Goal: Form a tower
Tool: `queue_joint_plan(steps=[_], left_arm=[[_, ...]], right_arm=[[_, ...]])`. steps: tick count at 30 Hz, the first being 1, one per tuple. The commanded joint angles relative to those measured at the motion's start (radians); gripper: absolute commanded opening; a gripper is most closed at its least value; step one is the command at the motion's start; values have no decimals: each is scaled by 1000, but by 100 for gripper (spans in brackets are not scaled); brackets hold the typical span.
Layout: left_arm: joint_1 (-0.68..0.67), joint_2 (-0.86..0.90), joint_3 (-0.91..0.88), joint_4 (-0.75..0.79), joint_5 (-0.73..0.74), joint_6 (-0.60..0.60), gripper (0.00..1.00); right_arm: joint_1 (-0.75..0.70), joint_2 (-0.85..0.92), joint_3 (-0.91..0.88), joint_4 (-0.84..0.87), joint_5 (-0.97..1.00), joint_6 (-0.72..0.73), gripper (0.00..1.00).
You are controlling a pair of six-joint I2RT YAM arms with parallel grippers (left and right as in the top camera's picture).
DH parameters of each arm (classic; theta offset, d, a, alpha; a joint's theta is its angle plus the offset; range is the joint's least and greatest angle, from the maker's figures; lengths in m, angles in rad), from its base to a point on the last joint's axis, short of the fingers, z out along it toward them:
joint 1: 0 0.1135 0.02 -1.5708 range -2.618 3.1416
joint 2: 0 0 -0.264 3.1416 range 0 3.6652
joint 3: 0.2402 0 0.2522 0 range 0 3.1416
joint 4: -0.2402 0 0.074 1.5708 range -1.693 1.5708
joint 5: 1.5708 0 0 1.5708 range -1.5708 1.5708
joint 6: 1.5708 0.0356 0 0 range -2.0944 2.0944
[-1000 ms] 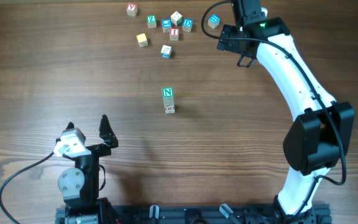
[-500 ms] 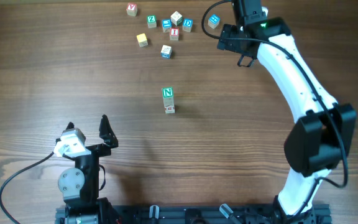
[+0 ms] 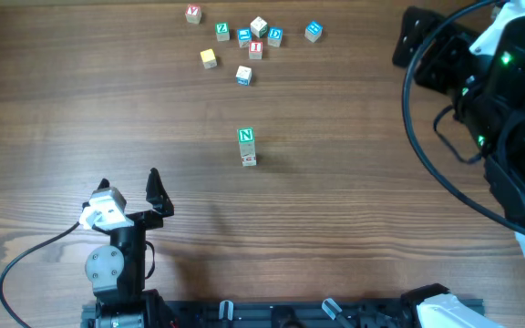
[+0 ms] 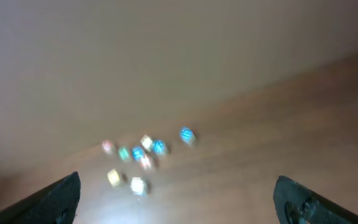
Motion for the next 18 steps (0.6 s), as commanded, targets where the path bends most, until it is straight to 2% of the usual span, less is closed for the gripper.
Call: queue_joint_plan(steps=[1, 2, 5, 8, 11, 14, 18], left_arm=[[-7, 1, -4, -5, 19, 19, 100], [-7, 1, -5, -5, 19, 19, 100], [-7, 1, -4, -5, 19, 19, 100], [-7, 1, -4, -5, 19, 19, 100], [-7, 1, -4, -5, 19, 19, 100], [-7, 1, -4, -5, 19, 19, 100], [-7, 1, -5, -5, 19, 19, 100]], right_arm=[[5, 24, -18, -78, -1, 0, 100], [5, 13, -66, 9, -1, -1, 100], [5, -11, -277, 511, -1, 0, 100], [2, -17, -405, 813, -1, 0, 100], [1, -33, -536, 966, -1, 0, 100], [1, -106, -703, 970, -1, 0, 100], [-35, -336, -1068, 1003, -1, 0, 100]])
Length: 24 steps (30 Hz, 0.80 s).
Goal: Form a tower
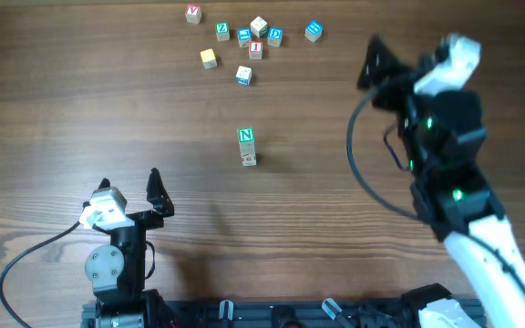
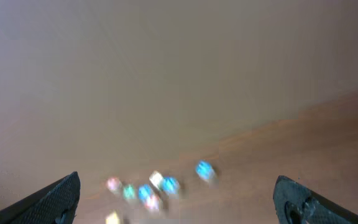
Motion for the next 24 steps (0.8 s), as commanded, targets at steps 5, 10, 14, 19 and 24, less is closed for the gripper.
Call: queue_joint_plan(steps=[5, 10, 14, 19, 24], left_arm=[[-7, -2, -4, -4, 11, 19, 100], [-7, -2, -4, -4, 11, 19, 100], [-7, -2, -4, -4, 11, 19, 100], [-7, -2, -4, -4, 11, 19, 100], [-7, -2, -4, -4, 11, 19, 100]], right_arm=[[-106, -450, -496, 77, 0, 0, 100], [-106, -687, -702, 93, 0, 0, 100], [-106, -845, -810, 107, 0, 0, 100], [-106, -974, -857, 94, 0, 0, 100], [-111, -1057, -857, 67, 0, 0, 100]])
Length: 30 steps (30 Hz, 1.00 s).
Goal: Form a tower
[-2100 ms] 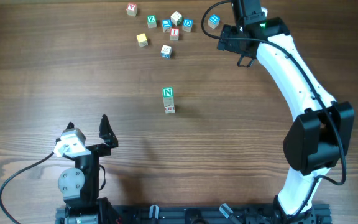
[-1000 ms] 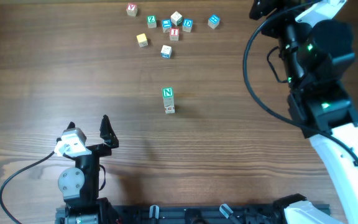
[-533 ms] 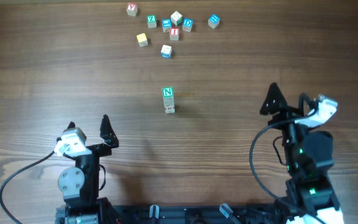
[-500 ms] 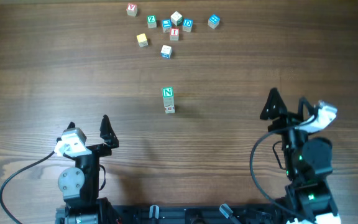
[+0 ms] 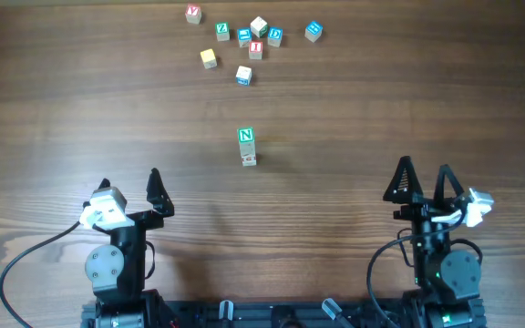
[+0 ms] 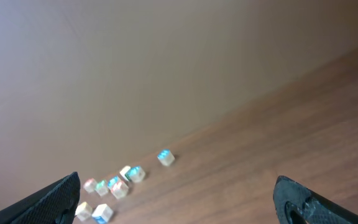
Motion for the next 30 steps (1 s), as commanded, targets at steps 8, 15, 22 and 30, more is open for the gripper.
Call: queue_joint_plan(steps=[8, 15, 22, 30], left_arm=[[-7, -5, -4, -5, 11, 19, 100], [-7, -5, -4, -5, 11, 19, 100], [-7, -5, -4, -5, 11, 19, 100], [-7, -5, -4, -5, 11, 19, 100]], right_arm=[[-8, -20, -5, -91, -1, 0, 100], [-8, -12, -5, -91, -1, 0, 100], [-8, -11, -5, -89, 25, -209, 100], [-8, -8, -5, -89, 21, -547, 100]])
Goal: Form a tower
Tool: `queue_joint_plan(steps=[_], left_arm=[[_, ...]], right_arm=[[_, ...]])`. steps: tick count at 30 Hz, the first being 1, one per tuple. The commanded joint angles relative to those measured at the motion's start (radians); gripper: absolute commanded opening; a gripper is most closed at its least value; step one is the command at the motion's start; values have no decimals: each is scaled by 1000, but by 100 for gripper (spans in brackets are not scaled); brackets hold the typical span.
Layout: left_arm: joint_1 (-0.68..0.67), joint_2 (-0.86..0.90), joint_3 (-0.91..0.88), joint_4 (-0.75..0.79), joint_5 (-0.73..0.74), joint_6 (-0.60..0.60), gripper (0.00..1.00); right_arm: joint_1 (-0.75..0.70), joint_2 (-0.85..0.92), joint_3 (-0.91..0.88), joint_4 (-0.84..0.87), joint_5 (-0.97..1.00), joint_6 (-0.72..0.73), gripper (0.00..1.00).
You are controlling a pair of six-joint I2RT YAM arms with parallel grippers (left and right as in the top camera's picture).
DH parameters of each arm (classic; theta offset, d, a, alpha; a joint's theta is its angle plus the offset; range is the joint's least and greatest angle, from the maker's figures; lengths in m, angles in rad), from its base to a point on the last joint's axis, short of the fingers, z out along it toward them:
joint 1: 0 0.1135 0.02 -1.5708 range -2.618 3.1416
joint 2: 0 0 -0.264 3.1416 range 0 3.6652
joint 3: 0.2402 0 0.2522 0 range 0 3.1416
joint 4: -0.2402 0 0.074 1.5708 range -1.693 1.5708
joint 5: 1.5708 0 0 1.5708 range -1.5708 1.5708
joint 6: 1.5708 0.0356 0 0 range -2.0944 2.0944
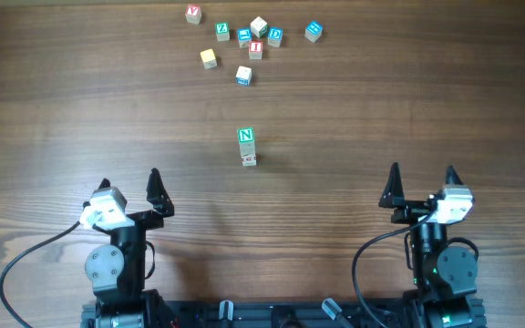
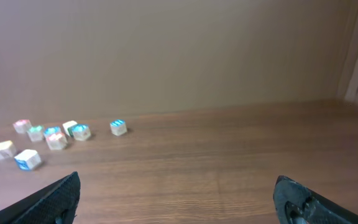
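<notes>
A short stack of blocks (image 1: 247,147) with a green N on top stands mid-table. Several loose letter blocks (image 1: 244,36) lie scattered at the far edge; the right wrist view shows them small at the far left (image 2: 57,138). My left gripper (image 1: 128,179) rests open at the near left, nothing between its fingers. At the near right my right gripper (image 1: 420,173) is open and empty too, its fingertips (image 2: 61,199) wide apart over bare wood. Both grippers are well short of the stack.
A yellow block (image 1: 209,58) and a white-and-blue block (image 1: 243,75) lie a little nearer than the far cluster. A lone blue block (image 1: 313,31) sits at the cluster's right end. The wooden table (image 1: 354,109) ends at a beige wall (image 2: 179,50) in the right wrist view.
My right gripper has turned slightly at the near right and now points straight up the table. Its camera view has levelled out. The blocks and left arm have not moved.
My right arm was raised at the far right of the table, open and empty. Then it was over the right middle. Then it was at the near right edge, and now it rests there squared up. The stack and loose blocks stayed put throughout.
</notes>
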Motion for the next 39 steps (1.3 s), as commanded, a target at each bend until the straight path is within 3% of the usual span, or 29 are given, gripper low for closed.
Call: queue_joint_plan(steps=[1, 8, 39], left_arm=[[-7, -5, -4, -5, 11, 19, 100], [-7, -5, -4, -5, 11, 19, 100], [-7, -5, -4, -5, 11, 19, 100]], right_arm=[[-4, 2, -1, 4, 12, -93, 100], [-4, 2, -1, -18, -246, -93, 100], [-4, 2, -1, -18, -243, -92, 100]])
